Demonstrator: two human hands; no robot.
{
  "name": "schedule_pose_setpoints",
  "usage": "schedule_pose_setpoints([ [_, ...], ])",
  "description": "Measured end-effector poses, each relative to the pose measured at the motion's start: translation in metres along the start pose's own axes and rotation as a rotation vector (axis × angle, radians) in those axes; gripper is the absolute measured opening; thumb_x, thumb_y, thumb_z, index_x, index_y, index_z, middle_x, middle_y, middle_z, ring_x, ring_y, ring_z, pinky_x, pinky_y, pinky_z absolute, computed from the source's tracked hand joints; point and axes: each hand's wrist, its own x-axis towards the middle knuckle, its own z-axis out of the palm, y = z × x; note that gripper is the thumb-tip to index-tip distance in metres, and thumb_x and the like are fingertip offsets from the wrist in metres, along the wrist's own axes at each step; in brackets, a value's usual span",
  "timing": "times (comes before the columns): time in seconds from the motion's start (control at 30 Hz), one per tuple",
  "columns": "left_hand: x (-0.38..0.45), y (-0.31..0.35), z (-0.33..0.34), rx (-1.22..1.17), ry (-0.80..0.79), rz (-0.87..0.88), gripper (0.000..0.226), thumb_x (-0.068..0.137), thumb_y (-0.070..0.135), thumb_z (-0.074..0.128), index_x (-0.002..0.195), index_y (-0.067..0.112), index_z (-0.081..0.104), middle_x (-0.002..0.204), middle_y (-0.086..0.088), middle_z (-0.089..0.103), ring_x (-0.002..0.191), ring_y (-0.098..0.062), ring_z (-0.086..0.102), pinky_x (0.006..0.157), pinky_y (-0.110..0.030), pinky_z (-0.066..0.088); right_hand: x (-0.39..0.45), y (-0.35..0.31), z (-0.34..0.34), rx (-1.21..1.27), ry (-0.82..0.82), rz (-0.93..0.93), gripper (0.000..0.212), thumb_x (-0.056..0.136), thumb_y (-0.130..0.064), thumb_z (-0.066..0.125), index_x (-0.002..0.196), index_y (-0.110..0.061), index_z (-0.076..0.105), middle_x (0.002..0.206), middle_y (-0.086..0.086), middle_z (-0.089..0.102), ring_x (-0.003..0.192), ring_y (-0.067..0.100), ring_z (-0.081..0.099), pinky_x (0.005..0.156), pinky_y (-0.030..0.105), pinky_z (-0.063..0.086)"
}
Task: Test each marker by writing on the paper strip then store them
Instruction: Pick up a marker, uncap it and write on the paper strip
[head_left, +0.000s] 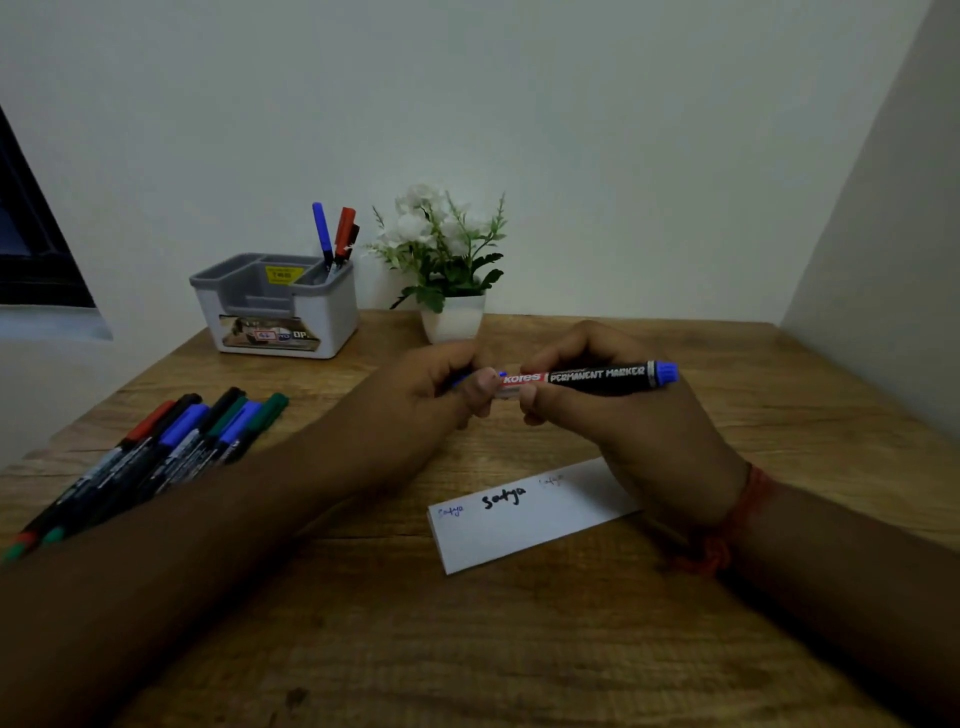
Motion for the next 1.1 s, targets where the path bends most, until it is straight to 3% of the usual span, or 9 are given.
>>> schedule_pose_setpoints([
  [0.2,0.002,0.003,0.009,-0.241,-0.015,-0.115,0.032,0.096,0.033,0.042,0.076,0.016,0.060,0.060,0.010,0.054,0.056,-0.001,0.049,0.055,-0.009,0.039,0.002,-0.003,-0.005,-0.095,0.035,-0.059,0.007,0.081,0.005,0.073,0.083,-0.002,0.071,0.076,0.013,0.074,0.069,0.023,0.072,0.069,0.037,0.061],
  [0.37,0.000,0.002,0.018,-0.409,-0.081,-0.220,0.032,0.097,0.029,0.041,0.086,0.008,0.062,0.061,0.002,0.052,0.058,-0.010,0.046,0.055,-0.018,0.043,-0.004,-0.001,-0.006,-0.205,0.018,-0.092,0.005,0.082,0.001,0.072,0.082,-0.004,0.070,0.074,0.010,0.072,0.066,0.020,0.071,0.064,0.035,0.062],
  [0.5,0.003,-0.010,0.006,-0.677,0.126,-0.512,0.033,0.102,0.028,0.040,0.109,0.004,0.062,0.060,0.002,0.053,0.061,-0.012,0.048,0.077,-0.034,0.048,0.004,-0.023,-0.029,-0.063,0.165,-0.235,0.007,0.080,-0.005,0.068,0.074,-0.009,0.066,0.069,0.009,0.067,0.063,0.027,0.066,0.061,0.035,0.055],
  [0.53,0.003,-0.011,0.006,-0.577,0.138,-0.499,0.034,0.101,0.032,0.041,0.110,0.008,0.063,0.062,0.004,0.057,0.061,-0.010,0.050,0.077,-0.034,0.047,0.005,-0.027,-0.035,-0.065,0.185,-0.256,0.007,0.081,-0.007,0.067,0.075,-0.010,0.066,0.069,0.009,0.067,0.064,0.027,0.066,0.062,0.035,0.055],
  [0.63,-0.002,-0.003,0.018,-0.096,0.037,-0.316,0.022,0.099,0.037,0.046,0.100,0.027,0.065,0.071,0.015,0.064,0.061,0.004,0.055,0.062,-0.012,0.041,0.004,-0.018,-0.031,-0.221,0.158,-0.133,0.004,0.086,-0.005,0.067,0.083,-0.008,0.066,0.076,0.009,0.071,0.069,0.020,0.071,0.067,0.030,0.060],
  [0.73,-0.003,0.000,0.021,0.143,0.006,-0.237,0.011,0.096,0.033,0.054,0.105,0.038,0.059,0.094,0.022,0.060,0.086,0.012,0.052,0.063,-0.005,0.038,0.004,-0.002,-0.025,-0.195,0.143,-0.005,0.006,0.089,-0.002,0.064,0.092,-0.004,0.069,0.085,0.010,0.074,0.075,0.023,0.074,0.074,0.032,0.062],
  [0.93,0.000,-0.006,0.028,0.279,-0.045,-0.169,0.019,0.088,0.027,0.069,0.106,0.031,0.064,0.100,0.020,0.058,0.089,0.010,0.050,0.069,-0.002,0.037,0.010,0.005,-0.030,-0.004,0.183,0.172,0.016,0.095,-0.001,0.056,0.095,0.000,0.072,0.095,0.016,0.075,0.087,0.033,0.075,0.079,0.036,0.062],
  [1.1,0.000,-0.010,0.029,0.301,-0.041,-0.138,0.024,0.090,0.040,0.061,0.113,0.032,0.061,0.112,0.017,0.055,0.103,0.003,0.048,0.082,-0.010,0.038,0.014,0.001,-0.028,0.107,0.215,0.252,0.014,0.093,0.003,0.054,0.092,0.004,0.068,0.100,0.025,0.072,0.090,0.035,0.073,0.085,0.040,0.061],
])
